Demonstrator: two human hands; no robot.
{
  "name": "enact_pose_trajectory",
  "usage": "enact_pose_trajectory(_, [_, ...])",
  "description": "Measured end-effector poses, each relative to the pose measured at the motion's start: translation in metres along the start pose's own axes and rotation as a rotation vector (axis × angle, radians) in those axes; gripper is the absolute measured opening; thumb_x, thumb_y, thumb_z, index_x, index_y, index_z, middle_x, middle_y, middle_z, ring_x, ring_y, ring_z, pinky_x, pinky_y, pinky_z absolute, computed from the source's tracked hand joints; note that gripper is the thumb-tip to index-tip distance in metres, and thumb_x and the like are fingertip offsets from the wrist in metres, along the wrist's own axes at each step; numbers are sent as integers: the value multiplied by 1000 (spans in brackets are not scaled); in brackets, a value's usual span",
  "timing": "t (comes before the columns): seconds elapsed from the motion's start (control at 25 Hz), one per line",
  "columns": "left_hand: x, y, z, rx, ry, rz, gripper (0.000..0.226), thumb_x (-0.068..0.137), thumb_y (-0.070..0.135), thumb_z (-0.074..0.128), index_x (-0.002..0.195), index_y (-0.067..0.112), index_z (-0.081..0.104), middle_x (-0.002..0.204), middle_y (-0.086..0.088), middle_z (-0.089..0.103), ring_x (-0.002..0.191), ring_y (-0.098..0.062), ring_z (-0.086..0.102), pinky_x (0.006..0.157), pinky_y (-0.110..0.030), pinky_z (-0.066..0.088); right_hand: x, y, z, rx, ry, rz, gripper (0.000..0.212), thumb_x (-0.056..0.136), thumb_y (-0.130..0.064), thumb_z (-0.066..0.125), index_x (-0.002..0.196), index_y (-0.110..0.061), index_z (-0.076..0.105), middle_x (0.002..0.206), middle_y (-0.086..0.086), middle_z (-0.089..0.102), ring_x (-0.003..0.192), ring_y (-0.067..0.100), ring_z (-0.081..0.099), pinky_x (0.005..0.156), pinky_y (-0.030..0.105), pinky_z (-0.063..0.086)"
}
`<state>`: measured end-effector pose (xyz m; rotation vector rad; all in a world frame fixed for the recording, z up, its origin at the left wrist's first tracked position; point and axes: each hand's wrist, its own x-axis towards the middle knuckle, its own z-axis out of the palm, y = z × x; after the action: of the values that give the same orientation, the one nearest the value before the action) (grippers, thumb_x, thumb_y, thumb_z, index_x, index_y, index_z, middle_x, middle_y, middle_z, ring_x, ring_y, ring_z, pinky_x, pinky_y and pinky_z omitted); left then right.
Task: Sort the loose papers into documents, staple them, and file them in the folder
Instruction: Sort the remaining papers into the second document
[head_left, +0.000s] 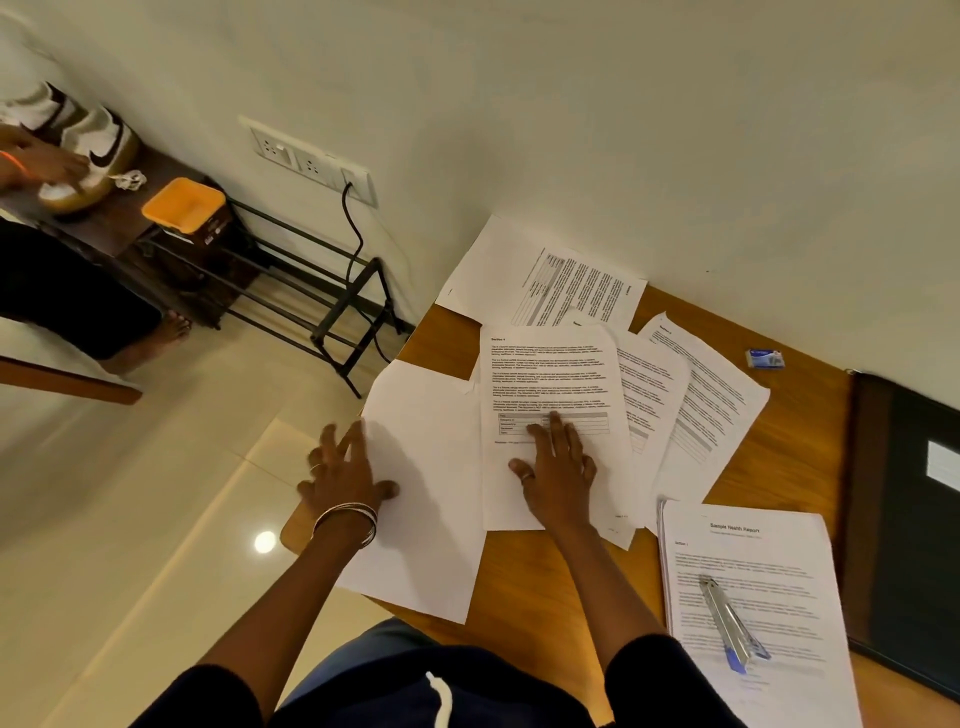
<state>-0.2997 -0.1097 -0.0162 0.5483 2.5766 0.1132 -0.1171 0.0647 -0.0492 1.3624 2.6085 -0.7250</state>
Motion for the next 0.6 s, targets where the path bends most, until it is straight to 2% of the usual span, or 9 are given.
enact_pose_trajectory(0.08, [3, -8, -1, -56, -15, -177, 98, 65, 45, 79, 143, 21, 24, 141, -14, 32, 129, -38, 31, 100, -55, 32, -2, 7, 3, 12, -28, -9, 60, 95, -40, 51, 148, -27, 26, 161, -2, 0, 148, 22, -5, 116, 51, 7])
enact_pose_trajectory(0.16, [9, -19, -8, -82, -13, -264, 80, 68, 42, 78, 133, 15, 39, 125, -17, 50, 118, -38, 45, 95, -51, 36, 0, 11, 1, 31, -57, -27, 62, 94, -40, 52, 149, -30, 23, 161, -4, -4, 148, 19, -10, 117, 49, 4])
enact_pose_trajectory(0.28, [13, -30, -30, -214, 172, -449, 40, 80, 24, 67, 114, 10, 53, 109, -22, 58, 102, -41, 56, 92, -46, 40, 0, 13, 1, 45, -56, -32, 63, 94, -39, 54, 148, -30, 23, 161, -4, -4, 148, 19, -10, 117, 48, 3])
enact_pose_trajectory(0.36, [10, -29, -53, -320, 332, -513, 30, 82, 17, 59, 111, 10, 57, 106, -24, 60, 99, -43, 57, 89, -46, 41, 0, 13, 1, 37, -47, -22, 64, 94, -38, 54, 149, -29, 23, 161, -3, -4, 148, 19, -10, 117, 47, 4])
enact_pose_trajectory(0.4, [8, -24, -66, -371, 417, -488, 30, 82, 16, 57, 112, 10, 58, 106, -24, 60, 98, -43, 57, 86, -45, 43, -1, 11, 0, 37, -48, -13, 64, 94, -38, 54, 149, -29, 22, 161, -3, -3, 148, 20, -9, 117, 47, 4])
enact_pose_trajectory(0.48, [1, -1, -93, -403, 569, -327, 32, 85, 14, 53, 116, 9, 58, 106, -22, 60, 96, -40, 55, 77, -43, 43, -2, 6, -2, 4, -63, 12, 62, 94, -37, 55, 148, -27, 26, 161, -1, 1, 148, 22, -6, 117, 48, 6])
enact_pose_trajectory(0.56, [-7, 33, -111, -296, 626, -69, 35, 88, 14, 49, 122, 12, 57, 104, -17, 58, 89, -35, 56, 70, -38, 43, -3, -8, -12, 36, -25, 11, 50, 92, -44, 55, 137, -26, 44, 158, 2, 19, 147, 27, 9, 114, 48, 15])
enact_pose_trajectory(0.6, [-14, 54, -115, -185, 591, 61, 38, 88, 15, 49, 125, 15, 55, 107, -14, 58, 88, -33, 57, 69, -38, 46, -5, -18, -20, 167, 2, 16, 47, 88, -53, 53, 126, -25, 54, 151, 3, 34, 142, 28, 22, 110, 47, 23])
